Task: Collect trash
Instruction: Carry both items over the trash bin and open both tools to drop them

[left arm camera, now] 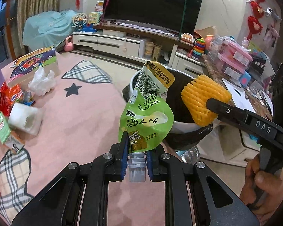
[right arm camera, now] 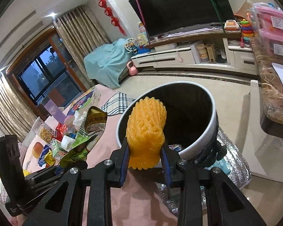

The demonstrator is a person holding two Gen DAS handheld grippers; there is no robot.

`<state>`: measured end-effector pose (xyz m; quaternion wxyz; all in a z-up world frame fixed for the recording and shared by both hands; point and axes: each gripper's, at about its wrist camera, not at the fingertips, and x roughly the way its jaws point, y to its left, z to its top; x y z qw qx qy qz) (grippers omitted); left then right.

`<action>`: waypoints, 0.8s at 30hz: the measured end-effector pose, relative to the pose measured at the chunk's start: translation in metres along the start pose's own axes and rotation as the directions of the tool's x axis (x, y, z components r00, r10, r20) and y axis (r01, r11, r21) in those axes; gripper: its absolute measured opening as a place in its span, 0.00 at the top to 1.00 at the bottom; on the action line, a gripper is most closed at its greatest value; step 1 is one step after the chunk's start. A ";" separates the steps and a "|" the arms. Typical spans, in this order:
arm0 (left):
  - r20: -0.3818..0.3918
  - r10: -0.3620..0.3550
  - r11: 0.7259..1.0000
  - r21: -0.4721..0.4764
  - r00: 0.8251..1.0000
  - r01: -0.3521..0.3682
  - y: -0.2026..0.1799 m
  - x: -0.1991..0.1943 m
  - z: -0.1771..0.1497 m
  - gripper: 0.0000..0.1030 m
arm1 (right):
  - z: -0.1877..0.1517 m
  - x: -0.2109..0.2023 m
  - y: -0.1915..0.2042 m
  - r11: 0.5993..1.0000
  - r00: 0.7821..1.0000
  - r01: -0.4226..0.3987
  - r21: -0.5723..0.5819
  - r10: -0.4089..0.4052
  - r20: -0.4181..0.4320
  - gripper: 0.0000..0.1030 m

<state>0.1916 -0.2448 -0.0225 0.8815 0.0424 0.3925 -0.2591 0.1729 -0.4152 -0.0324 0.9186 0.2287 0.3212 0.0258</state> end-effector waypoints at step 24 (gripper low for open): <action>-0.066 0.011 0.996 0.085 0.998 -0.005 -0.029 0.038 0.030 0.86 | 0.023 0.018 -0.035 0.999 0.999 0.042 0.028 -0.042 -0.020 0.67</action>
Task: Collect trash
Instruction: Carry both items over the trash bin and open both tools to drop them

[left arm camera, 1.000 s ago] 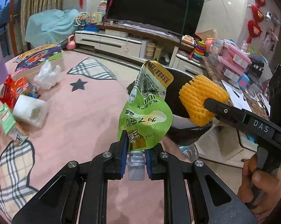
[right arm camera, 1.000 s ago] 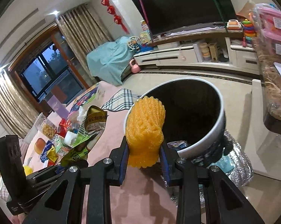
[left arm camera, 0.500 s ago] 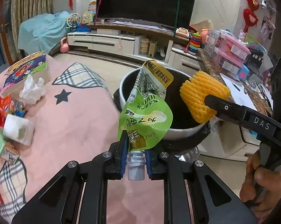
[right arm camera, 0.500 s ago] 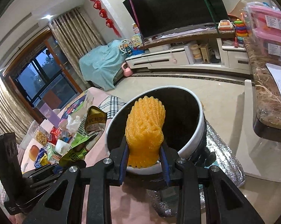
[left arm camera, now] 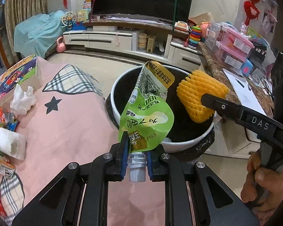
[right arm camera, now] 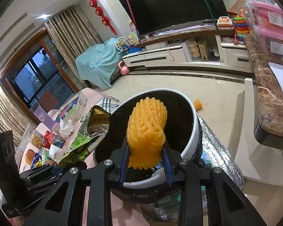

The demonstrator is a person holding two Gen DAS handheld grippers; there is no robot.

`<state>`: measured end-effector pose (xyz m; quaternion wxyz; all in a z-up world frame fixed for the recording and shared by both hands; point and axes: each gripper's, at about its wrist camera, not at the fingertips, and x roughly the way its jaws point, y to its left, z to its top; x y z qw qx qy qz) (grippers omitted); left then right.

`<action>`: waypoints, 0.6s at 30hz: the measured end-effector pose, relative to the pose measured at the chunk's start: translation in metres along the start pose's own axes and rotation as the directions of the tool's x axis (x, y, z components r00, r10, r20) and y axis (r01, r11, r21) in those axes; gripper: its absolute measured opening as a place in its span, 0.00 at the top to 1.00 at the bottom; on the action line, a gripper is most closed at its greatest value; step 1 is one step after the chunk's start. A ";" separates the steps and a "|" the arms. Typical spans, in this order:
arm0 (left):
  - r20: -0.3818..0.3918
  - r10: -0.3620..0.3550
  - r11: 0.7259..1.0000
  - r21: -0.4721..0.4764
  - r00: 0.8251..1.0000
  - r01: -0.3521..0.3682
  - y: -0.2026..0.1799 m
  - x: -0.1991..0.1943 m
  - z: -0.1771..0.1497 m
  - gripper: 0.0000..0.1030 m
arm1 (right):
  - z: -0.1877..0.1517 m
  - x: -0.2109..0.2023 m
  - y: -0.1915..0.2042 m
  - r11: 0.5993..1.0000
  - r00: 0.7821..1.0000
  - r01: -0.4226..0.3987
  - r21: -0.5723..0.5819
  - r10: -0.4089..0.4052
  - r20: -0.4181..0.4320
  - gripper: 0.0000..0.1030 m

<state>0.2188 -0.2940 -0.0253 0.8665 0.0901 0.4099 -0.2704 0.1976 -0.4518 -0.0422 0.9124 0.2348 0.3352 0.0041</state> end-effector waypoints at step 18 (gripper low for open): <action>-0.027 -0.002 1.000 0.006 1.000 0.002 -0.003 0.011 0.014 0.81 | 0.010 0.013 0.000 0.999 0.999 0.031 -0.019 -0.032 -0.021 0.65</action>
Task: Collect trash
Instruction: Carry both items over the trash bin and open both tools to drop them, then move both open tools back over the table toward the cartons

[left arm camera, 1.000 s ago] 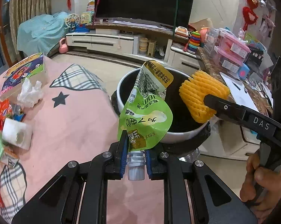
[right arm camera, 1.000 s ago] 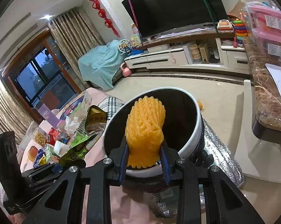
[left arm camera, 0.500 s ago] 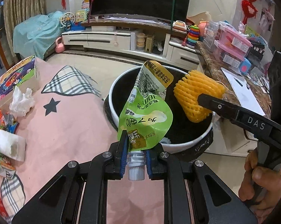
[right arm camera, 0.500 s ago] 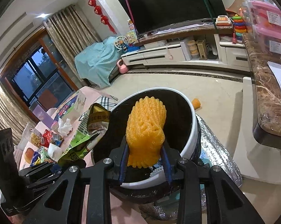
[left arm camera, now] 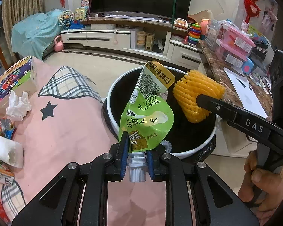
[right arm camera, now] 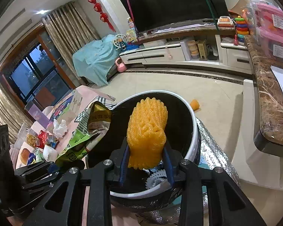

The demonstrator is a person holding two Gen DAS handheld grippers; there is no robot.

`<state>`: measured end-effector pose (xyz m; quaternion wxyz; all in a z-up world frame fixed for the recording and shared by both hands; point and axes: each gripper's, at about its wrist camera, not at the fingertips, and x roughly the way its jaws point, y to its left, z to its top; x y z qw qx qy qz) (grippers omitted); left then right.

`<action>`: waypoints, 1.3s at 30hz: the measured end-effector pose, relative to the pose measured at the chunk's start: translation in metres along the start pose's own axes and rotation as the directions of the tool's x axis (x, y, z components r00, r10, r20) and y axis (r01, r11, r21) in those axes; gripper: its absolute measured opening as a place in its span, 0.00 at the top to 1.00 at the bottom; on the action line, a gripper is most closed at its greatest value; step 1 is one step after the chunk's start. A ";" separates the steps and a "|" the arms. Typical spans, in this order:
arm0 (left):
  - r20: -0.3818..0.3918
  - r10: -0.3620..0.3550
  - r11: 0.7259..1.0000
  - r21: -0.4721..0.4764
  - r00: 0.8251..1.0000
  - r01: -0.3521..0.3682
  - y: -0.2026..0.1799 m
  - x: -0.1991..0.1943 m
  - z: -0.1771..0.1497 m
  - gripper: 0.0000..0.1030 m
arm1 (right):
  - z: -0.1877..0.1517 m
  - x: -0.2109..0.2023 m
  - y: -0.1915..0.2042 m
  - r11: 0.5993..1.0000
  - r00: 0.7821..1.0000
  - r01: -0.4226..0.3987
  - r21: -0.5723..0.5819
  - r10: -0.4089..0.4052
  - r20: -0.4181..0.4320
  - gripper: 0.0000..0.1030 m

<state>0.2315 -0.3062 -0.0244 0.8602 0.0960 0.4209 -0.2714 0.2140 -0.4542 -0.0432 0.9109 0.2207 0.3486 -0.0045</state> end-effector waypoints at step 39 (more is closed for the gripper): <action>0.066 0.172 0.923 -0.359 0.983 -0.137 0.128 -0.084 -0.131 0.42 | -0.061 -0.001 0.101 0.988 0.990 -0.136 -0.079 0.133 -0.042 0.15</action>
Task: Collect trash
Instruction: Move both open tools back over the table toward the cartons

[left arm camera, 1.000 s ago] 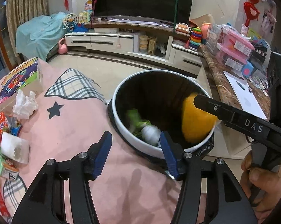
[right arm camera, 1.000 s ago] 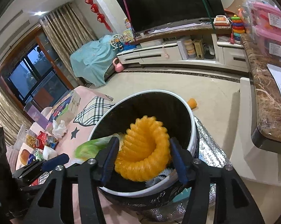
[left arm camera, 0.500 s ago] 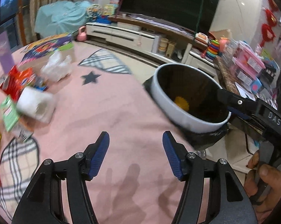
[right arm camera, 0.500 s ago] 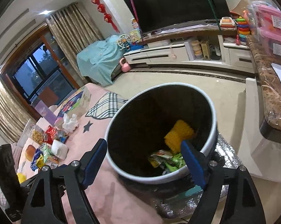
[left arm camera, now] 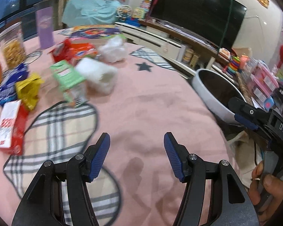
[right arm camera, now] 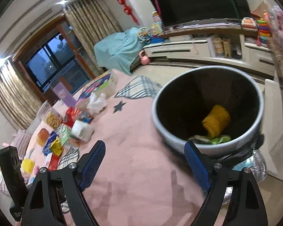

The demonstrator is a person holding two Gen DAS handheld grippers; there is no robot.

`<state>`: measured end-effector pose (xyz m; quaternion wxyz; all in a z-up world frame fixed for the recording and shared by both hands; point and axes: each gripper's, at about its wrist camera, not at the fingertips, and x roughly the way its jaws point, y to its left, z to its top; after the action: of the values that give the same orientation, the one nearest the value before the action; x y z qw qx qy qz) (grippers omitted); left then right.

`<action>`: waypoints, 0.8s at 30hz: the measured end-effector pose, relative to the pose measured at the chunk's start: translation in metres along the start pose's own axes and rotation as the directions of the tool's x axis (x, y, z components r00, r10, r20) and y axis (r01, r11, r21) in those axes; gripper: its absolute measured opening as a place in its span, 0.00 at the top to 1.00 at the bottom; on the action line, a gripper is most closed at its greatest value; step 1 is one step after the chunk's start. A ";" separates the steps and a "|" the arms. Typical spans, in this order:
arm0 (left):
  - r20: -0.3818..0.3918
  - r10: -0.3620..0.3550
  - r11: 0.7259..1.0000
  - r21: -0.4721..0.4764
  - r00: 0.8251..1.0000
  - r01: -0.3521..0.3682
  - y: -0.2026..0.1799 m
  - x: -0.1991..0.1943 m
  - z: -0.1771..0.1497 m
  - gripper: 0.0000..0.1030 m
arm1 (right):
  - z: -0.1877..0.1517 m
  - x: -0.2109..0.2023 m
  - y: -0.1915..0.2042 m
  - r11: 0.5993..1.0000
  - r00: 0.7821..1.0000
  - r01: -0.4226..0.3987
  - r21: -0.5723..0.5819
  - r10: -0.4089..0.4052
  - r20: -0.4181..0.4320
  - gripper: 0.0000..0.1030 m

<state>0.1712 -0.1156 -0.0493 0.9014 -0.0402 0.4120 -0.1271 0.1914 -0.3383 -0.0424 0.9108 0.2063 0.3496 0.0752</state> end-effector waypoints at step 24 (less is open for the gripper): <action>0.025 0.138 0.968 -0.216 0.990 -0.130 0.111 -0.052 -0.054 0.41 | -0.045 0.038 0.101 0.980 0.983 -0.147 -0.137 0.130 -0.126 0.11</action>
<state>0.1193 0.0071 -0.0664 0.9063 -0.1116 0.4071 -0.0201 0.1899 -0.2221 -0.0528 0.8940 0.1584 0.3804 0.1759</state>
